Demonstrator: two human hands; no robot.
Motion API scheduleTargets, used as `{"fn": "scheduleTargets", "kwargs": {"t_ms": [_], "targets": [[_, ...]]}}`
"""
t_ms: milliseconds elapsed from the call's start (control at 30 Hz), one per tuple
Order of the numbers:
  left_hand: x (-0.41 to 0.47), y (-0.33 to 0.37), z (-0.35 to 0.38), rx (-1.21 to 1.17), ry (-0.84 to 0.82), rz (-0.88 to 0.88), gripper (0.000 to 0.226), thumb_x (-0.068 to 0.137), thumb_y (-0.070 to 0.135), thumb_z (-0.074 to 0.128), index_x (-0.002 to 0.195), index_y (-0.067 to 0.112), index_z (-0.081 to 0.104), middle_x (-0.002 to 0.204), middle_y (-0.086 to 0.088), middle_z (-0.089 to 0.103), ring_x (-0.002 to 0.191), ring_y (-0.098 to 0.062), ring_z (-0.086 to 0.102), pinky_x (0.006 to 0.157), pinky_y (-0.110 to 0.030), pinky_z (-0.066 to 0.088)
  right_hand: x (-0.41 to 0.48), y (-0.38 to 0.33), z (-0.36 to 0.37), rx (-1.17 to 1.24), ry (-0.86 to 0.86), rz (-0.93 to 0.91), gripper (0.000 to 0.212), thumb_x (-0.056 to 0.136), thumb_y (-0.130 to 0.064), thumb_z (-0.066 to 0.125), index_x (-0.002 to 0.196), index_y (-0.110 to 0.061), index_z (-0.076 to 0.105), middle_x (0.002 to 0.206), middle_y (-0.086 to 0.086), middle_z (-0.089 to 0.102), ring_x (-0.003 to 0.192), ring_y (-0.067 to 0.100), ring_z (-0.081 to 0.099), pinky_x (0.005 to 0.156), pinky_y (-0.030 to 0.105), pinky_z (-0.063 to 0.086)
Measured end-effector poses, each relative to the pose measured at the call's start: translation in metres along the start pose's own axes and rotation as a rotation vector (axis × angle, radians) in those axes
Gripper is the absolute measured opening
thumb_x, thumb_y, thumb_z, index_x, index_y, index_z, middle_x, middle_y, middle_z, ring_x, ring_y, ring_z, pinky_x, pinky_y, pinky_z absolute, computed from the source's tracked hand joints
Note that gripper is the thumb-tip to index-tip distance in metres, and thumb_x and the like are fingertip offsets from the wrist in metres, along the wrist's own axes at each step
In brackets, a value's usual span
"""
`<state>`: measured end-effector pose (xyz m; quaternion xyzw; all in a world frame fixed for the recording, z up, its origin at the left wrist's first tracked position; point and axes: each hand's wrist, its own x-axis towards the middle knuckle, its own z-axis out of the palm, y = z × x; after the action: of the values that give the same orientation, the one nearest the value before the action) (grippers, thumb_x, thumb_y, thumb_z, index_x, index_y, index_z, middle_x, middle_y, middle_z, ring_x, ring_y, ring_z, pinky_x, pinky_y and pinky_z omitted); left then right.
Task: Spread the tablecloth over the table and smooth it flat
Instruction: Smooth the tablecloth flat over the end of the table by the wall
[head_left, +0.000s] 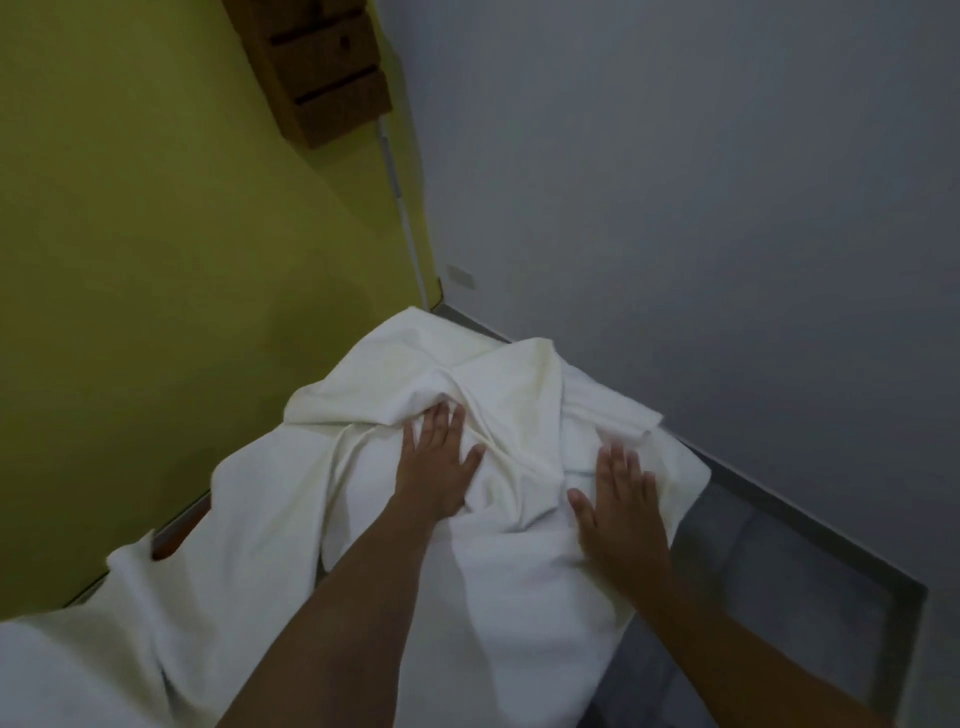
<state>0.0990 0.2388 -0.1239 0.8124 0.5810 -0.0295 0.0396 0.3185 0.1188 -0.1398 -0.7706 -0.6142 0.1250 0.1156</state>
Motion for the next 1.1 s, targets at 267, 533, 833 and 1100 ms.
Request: {"fn": "scheduleTargets", "kwargs": {"t_ms": [267, 533, 833, 1100], "targets": [[0.066, -0.022, -0.005, -0.116, -0.012, -0.191, 0.071, 0.099, 0.052, 0.023, 0.152, 0.009, 0.005, 0.160, -0.013, 0.006, 0.148, -0.025, 0.001, 0.118, -0.049, 0.001, 0.010, 0.012, 0.007, -0.076, -0.001, 0.045, 0.090, 0.084, -0.064, -0.014, 0.149, -0.006, 0.010, 0.158, 0.008, 0.003, 0.144, 0.020, -0.004, 0.114, 0.031, -0.013], [0.009, 0.028, -0.005, -0.294, 0.192, 0.256, 0.074, 0.094, 0.056, 0.009, 0.152, 0.009, 0.010, 0.158, -0.002, 0.000, 0.148, -0.015, -0.002, 0.120, -0.040, -0.005, 0.017, -0.029, 0.006, -0.076, -0.007, 0.080, 0.080, 0.086, -0.058, -0.004, 0.150, -0.011, -0.004, 0.160, 0.006, -0.005, 0.147, 0.021, -0.010, 0.113, 0.036, -0.022], [0.057, 0.017, -0.002, 0.016, 0.081, 0.182, 0.066, 0.094, 0.039, 0.009, 0.151, 0.006, 0.015, 0.159, -0.012, 0.015, 0.147, -0.025, 0.014, 0.118, -0.045, 0.003, 0.027, -0.008, 0.004, -0.153, 0.031, 0.161, 0.081, 0.087, -0.061, 0.000, 0.151, -0.012, -0.005, 0.160, 0.005, -0.005, 0.147, 0.025, -0.008, 0.117, 0.043, -0.012], [0.096, 0.003, -0.025, 0.054, 0.045, 0.029, 0.054, 0.104, 0.028, 0.019, 0.152, 0.007, 0.008, 0.161, -0.011, 0.008, 0.149, -0.024, 0.005, 0.118, -0.048, 0.002, 0.023, 0.038, -0.012, -0.209, 0.064, 0.161, 0.074, 0.092, -0.056, 0.010, 0.152, -0.012, 0.006, 0.160, 0.006, 0.004, 0.147, 0.025, -0.001, 0.115, 0.045, -0.013]]}}
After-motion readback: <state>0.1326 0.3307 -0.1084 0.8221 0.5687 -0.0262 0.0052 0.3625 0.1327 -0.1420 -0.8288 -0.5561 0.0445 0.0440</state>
